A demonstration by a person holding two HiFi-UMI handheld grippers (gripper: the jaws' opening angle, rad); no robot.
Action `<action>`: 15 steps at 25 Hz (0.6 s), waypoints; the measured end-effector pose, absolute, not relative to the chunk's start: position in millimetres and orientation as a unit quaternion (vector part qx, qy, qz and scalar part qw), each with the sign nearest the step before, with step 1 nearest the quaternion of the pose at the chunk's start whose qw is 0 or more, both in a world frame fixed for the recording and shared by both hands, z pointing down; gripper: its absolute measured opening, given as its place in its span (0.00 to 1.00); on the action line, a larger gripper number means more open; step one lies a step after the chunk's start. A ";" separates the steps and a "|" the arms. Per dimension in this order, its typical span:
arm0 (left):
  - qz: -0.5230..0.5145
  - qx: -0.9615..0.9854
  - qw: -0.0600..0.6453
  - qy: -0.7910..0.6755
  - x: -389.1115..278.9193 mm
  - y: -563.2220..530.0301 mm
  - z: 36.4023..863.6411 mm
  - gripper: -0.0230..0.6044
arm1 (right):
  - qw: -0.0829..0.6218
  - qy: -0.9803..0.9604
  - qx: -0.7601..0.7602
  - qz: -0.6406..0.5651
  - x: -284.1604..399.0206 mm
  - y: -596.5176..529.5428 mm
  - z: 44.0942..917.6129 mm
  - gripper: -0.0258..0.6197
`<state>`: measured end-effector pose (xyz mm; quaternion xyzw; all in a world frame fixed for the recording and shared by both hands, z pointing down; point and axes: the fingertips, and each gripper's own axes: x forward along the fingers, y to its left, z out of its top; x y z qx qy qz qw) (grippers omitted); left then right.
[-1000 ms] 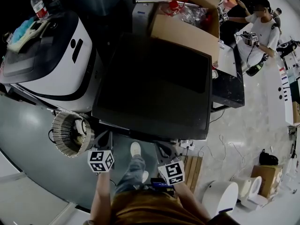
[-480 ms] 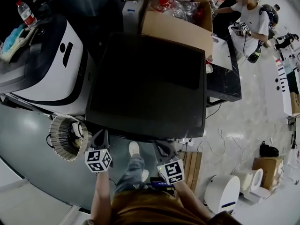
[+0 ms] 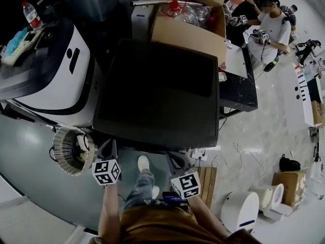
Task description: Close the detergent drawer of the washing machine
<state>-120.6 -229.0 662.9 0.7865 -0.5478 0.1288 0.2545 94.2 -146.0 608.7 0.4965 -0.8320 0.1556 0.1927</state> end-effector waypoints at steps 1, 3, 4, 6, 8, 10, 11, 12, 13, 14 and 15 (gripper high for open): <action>0.126 0.787 0.253 -0.548 -120.6 -227.0 659.7 0.08 | 0.182 -0.834 0.495 0.161 93.8 -143.7 604.6 0.06; 0.120 0.790 0.249 -0.548 -120.1 -223.2 652.5 0.08 | 0.167 -0.837 0.493 0.167 94.0 -138.9 597.2 0.06; 0.116 0.791 0.246 -0.548 -119.6 -221.4 648.6 0.08 | 0.170 -0.838 0.493 0.163 94.3 -136.3 595.4 0.06; 0.108 0.796 0.240 -0.545 -118.0 -216.6 640.0 0.08 | 0.184 -0.836 0.495 0.149 94.9 -130.0 594.4 0.06; 0.100 0.801 0.234 -0.541 -115.6 -209.8 631.1 0.08 | 0.188 -0.831 0.504 0.141 96.4 -123.8 592.0 0.06; 0.094 0.807 0.230 -0.536 -111.2 -202.7 623.1 0.08 | 0.185 -0.826 0.514 0.137 96.5 -119.6 586.8 0.06; 0.091 0.809 0.229 -0.533 -108.5 -198.4 619.3 0.08 | 0.184 -0.824 0.518 0.133 95.6 -117.8 584.4 0.06; 0.086 0.812 0.229 -0.530 -105.8 -193.3 615.3 0.08 | 0.184 -0.823 0.522 0.130 94.0 -115.4 583.0 0.06; 0.081 0.814 0.231 -0.526 -102.9 -187.3 611.1 0.08 | 0.185 -0.822 0.524 0.127 91.8 -112.0 581.9 0.06; 0.075 0.818 0.231 -0.522 -99.5 -181.0 606.7 0.08 | 0.186 -0.821 0.525 0.125 89.3 -108.2 580.1 0.06; 0.072 0.822 0.229 -0.517 -95.7 -175.0 602.1 0.08 | 0.184 -0.821 0.527 0.122 86.9 -104.4 576.9 0.06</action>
